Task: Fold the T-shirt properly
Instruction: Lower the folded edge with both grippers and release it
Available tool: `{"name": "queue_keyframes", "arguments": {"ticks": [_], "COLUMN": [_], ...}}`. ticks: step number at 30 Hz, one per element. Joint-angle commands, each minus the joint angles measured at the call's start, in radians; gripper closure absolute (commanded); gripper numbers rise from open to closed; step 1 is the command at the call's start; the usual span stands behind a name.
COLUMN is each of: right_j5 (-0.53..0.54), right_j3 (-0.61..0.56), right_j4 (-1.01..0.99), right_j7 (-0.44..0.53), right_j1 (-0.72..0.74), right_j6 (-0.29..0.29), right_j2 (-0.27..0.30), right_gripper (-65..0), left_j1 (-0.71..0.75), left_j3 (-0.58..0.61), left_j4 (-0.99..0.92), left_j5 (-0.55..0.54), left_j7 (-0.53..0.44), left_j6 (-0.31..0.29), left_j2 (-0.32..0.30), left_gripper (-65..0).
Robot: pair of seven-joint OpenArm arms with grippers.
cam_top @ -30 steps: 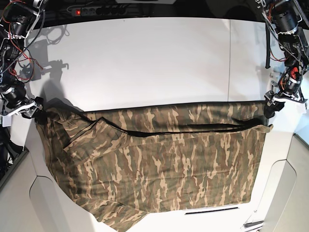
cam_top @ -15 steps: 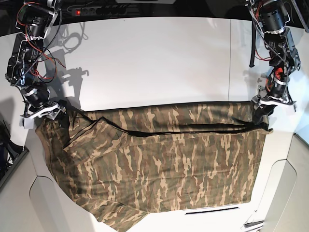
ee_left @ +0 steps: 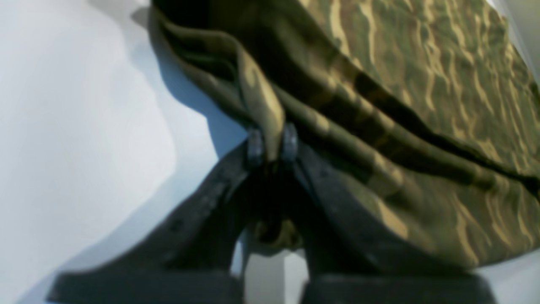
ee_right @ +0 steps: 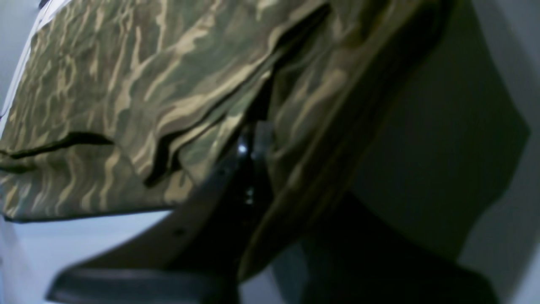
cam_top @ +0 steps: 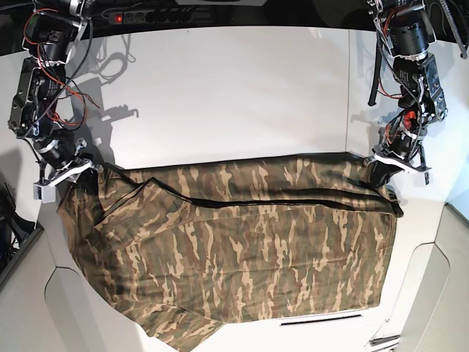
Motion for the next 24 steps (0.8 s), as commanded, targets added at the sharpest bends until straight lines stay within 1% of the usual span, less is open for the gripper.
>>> {"name": "queue_keyframes", "arguments": {"ticks": [1, 3, 6, 8, 10, 13, 15, 18, 21, 24], "right_j5": [0.017, 0.031, 0.098, 0.152, 0.175, 0.201, 0.219, 0.248, 0.263, 0.29], "right_j3": [0.01, 0.021, 0.045, 0.058, 0.071, 0.08, 0.082, 0.088, 0.088, 0.088], "right_j4": [0.027, 0.045, 0.075, 0.098, 0.125, 0.169, 0.203, 0.259, 0.313, 0.365], "right_j7": [0.0, -0.048, -0.122, -0.163, -0.197, -0.203, -0.203, -0.203, -0.205, -0.208], "right_j1": [0.02, 0.019, 0.003, -0.019, -0.044, -0.099, -0.14, -0.208, -0.271, -0.335], "right_j6": [0.008, 0.008, 0.01, 0.011, 0.012, 0.011, 0.012, 0.012, 0.013, 0.02], "right_j2": [0.022, 0.032, 0.048, 0.056, 0.055, 0.055, 0.055, 0.055, 0.055, 0.055], "right_gripper": [0.0, 0.0, 0.0, 0.0, 0.0, 0.0, 0.0, 0.0, 0.0, 0.0], "left_j1": [-0.013, -0.007, 0.019, 0.054, 0.09, 0.145, 0.179, 0.242, 0.315, 0.385], "left_j3": [-0.001, -0.001, -0.001, -0.006, -0.023, -0.064, -0.09, -0.112, -0.124, -0.141], "left_j4": [0.031, 0.06, 0.116, 0.159, 0.196, 0.24, 0.265, 0.307, 0.359, 0.416], "left_j5": [-0.007, -0.007, -0.012, -0.034, -0.06, -0.092, -0.104, -0.159, -0.198, -0.209], "left_j7": [-0.007, -0.003, 0.004, 0.017, 0.023, 0.024, 0.045, 0.089, 0.092, 0.092], "left_j6": [-0.027, -0.027, -0.027, -0.027, -0.027, -0.027, -0.027, -0.027, -0.027, -0.027], "left_j2": [-0.012, -0.013, -0.013, -0.018, -0.017, -0.017, -0.017, -0.017, -0.017, -0.017], "left_gripper": [0.0, 0.0, 0.0, 0.0, 0.0, 0.0, 0.0, 0.0, 0.0, 0.0]}}
